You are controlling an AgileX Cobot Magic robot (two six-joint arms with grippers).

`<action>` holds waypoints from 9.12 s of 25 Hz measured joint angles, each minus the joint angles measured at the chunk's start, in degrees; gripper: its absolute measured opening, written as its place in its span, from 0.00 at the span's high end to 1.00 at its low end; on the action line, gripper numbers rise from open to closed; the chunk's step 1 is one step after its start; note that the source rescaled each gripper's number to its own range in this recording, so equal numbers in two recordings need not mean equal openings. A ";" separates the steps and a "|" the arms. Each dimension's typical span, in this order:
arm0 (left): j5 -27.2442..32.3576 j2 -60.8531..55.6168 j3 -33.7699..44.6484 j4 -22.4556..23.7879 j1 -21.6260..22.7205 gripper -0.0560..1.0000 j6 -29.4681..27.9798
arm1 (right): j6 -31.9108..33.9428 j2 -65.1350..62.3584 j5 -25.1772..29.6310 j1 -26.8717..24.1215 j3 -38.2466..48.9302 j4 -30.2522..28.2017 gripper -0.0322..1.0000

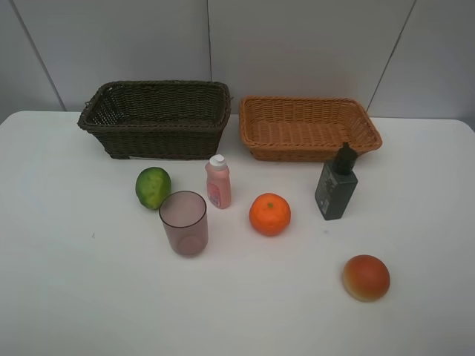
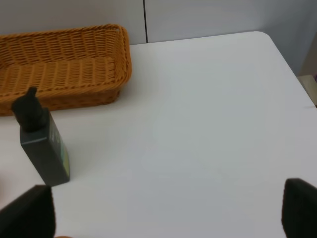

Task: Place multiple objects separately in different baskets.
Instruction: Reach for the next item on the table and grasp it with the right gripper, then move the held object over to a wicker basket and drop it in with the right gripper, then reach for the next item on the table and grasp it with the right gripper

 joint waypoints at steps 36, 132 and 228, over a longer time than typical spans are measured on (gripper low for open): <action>0.00 0.00 0.00 0.00 0.00 0.00 0.00 | 0.00 0.00 0.00 -0.48 0.00 0.00 0.02; 0.00 0.00 0.00 0.00 0.00 0.00 0.00 | 2.64 113.56 -1.54 22.87 -47.27 1.55 0.93; -0.05 0.00 0.00 0.00 0.00 0.00 0.00 | -10.83 106.86 5.63 38.40 -60.46 0.43 0.00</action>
